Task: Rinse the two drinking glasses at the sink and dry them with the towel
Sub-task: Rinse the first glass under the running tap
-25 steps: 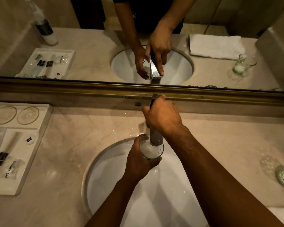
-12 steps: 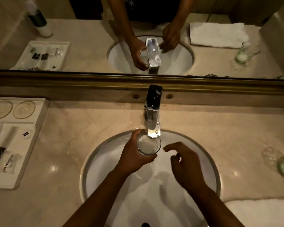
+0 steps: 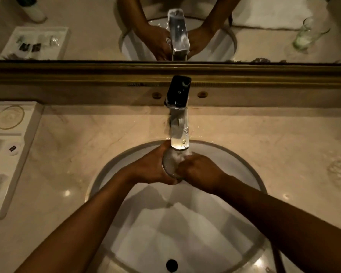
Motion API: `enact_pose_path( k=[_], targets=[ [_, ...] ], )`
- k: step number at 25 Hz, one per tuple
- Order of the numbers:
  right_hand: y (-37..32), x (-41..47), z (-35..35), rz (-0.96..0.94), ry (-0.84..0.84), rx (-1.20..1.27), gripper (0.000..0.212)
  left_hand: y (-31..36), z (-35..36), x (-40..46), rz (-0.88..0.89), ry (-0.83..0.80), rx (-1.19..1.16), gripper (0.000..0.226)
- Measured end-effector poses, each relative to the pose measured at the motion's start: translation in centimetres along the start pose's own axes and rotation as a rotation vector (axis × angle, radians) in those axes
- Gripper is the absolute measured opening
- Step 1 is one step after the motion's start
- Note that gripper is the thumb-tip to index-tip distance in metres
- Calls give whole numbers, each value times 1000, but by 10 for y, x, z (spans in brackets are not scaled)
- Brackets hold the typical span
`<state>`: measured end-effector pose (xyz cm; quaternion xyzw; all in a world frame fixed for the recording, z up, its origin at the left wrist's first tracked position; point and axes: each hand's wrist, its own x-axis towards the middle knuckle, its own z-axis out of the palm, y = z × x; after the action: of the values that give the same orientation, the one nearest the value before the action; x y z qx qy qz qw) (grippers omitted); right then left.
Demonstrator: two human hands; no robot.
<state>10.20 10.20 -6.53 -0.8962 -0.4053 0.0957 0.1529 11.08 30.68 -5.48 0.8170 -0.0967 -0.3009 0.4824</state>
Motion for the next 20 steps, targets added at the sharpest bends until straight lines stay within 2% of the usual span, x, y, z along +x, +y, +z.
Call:
enact_pose_path(
  k=[3,6,9,12,14,17,18,20],
  targets=[
    [4,5,8,-44,11,-52,31,-12,-6,3,-11,-33,-119,112],
    [-7,3,15,32,96,-21,21,-28,-4,-7,10,-17,-406,97],
    [-24,5,14,161,264,64,8,-43,19,-10,-29,127,-1013,56],
    [-45,11,19,224,323,24,12,-45,48,-3,-150,231,-1507,46],
    [-58,15,24,308,286,43,21,-42,62,4,-237,257,-1588,47],
    [-67,22,25,377,247,100,50,-42,64,15,-301,240,-1461,54],
    [-62,23,24,367,222,126,55,-43,61,19,-321,231,-1428,49],
    [-50,21,22,302,199,178,49,-42,52,26,-390,184,-1392,27]
  ],
)
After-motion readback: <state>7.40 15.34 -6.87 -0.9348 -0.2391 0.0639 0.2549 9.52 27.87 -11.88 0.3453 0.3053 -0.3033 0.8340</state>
